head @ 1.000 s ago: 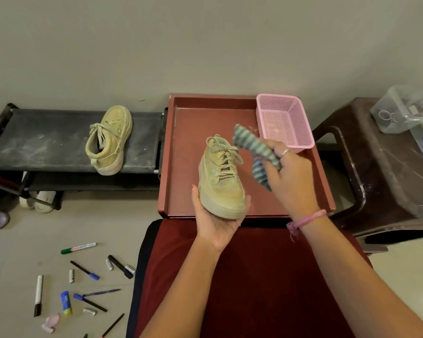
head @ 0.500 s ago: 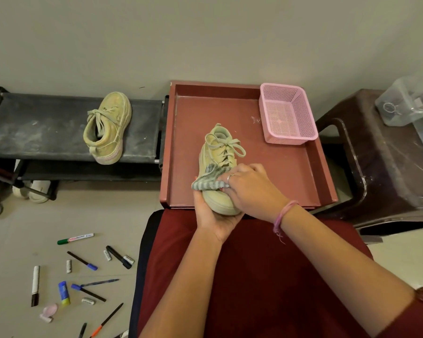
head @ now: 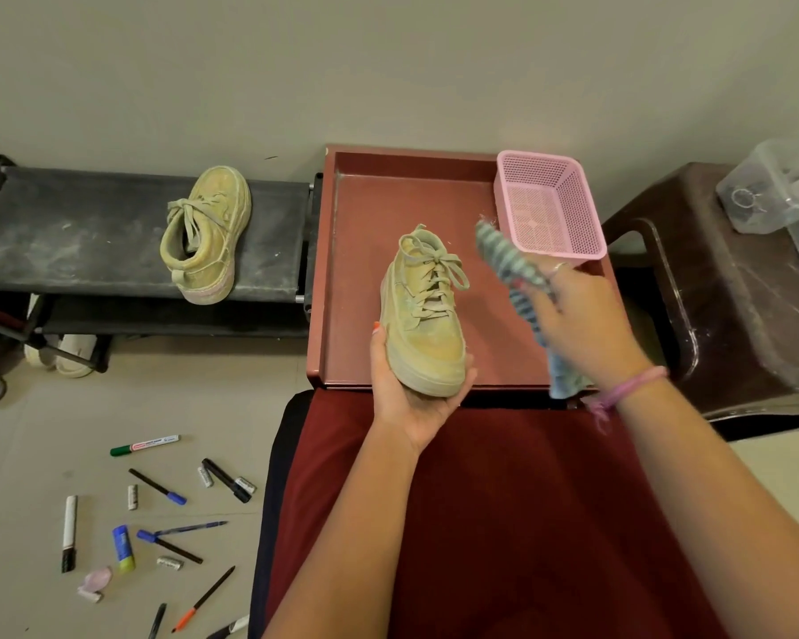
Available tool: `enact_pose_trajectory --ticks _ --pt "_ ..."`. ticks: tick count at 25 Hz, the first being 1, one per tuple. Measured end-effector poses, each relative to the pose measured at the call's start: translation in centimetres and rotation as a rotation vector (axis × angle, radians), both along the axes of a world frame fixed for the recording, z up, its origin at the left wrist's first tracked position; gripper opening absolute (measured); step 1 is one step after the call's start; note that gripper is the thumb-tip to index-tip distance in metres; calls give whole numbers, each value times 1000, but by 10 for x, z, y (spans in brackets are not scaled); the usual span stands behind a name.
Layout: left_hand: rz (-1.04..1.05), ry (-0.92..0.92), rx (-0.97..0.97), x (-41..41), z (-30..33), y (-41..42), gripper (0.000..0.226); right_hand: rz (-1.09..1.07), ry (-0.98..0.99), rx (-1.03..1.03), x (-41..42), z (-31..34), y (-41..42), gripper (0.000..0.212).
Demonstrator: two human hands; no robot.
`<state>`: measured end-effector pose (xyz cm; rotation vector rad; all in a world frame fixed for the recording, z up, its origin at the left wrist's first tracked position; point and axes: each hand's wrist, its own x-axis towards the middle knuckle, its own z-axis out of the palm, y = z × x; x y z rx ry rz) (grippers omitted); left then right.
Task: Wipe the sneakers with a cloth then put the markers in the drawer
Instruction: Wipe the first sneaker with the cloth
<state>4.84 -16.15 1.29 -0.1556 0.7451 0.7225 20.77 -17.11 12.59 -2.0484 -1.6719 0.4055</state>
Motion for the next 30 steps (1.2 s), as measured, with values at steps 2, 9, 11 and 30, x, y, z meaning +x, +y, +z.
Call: enact_pose_trajectory --ticks 2,9,11,30 --pt "12 -11 13 0 1 1 77 204 -199 -32 -35 -14 6 41" --pt "16 31 21 3 2 1 62 432 -438 -325 -65 -43 4 34" --pt "12 32 17 3 0 1 63 439 -281 -324 -59 -40 0 26" --pt "19 45 -27 2 -4 5 72 372 -53 -350 -11 -3 -19 16"
